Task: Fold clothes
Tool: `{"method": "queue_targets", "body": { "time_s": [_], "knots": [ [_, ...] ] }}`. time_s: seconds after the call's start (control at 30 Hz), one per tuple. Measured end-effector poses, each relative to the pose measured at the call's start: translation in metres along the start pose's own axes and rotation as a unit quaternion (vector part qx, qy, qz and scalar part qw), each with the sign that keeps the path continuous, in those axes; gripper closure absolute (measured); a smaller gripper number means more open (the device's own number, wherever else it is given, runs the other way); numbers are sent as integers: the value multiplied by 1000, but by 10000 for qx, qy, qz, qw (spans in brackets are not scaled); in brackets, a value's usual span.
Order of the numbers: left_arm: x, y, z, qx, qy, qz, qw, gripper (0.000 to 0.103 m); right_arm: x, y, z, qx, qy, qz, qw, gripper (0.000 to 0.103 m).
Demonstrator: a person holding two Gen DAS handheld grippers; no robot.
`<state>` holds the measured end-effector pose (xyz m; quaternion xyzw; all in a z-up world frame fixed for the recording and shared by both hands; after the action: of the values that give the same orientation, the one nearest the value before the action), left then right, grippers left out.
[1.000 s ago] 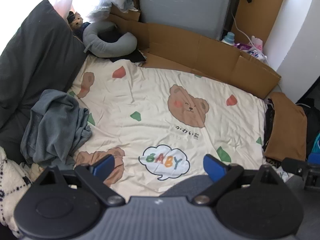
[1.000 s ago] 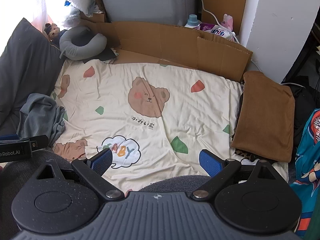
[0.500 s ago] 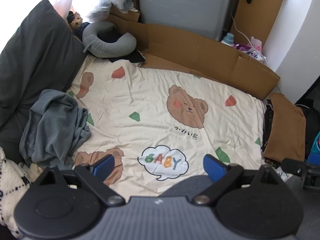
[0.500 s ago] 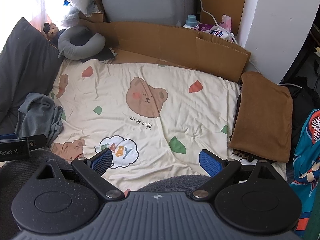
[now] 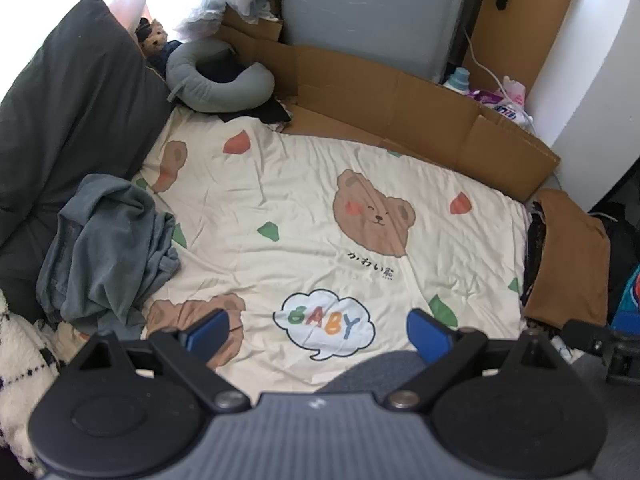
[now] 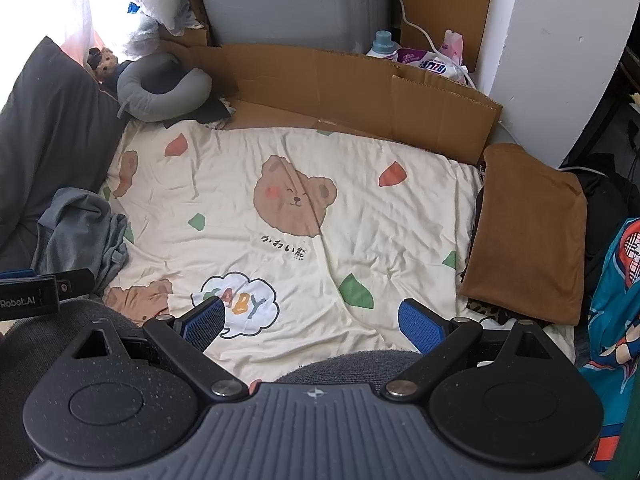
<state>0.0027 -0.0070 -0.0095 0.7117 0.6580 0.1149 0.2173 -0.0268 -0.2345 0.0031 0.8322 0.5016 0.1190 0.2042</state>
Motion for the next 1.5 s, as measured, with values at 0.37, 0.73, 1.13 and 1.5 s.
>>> {"method": "queue_targets", "body": {
  "time_s": [0.37,0.73,1.13,1.5],
  "knots": [
    [-1,1,0,7,34,20,10000,6,0,-1,-1,-13,-20,77,10000,6],
    [-6,-1,-1,-30,153,104,9998,6,0,-2,-2,-16,45,117,9999,6],
    [-1,2,-5,-17,139,93,9999,6,-4,-1,-4,-65,124,296,9995,6],
    [10,13,-20,-61,24,39,10000,6,-1,4,-12,-93,61,387,9992,6]
  ]
}}
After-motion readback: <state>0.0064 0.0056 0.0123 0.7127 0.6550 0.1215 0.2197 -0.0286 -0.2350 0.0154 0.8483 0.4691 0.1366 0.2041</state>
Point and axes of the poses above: each gripper's, at about its wrist camera, not at the fingertips, and z roughly the way its jaws point, x to its left, y to its top, the point moved 1 cm from there along z, roughly the way its jaws point, and after that the axes turned 8 degrees about -y, right-handed, at the moved point
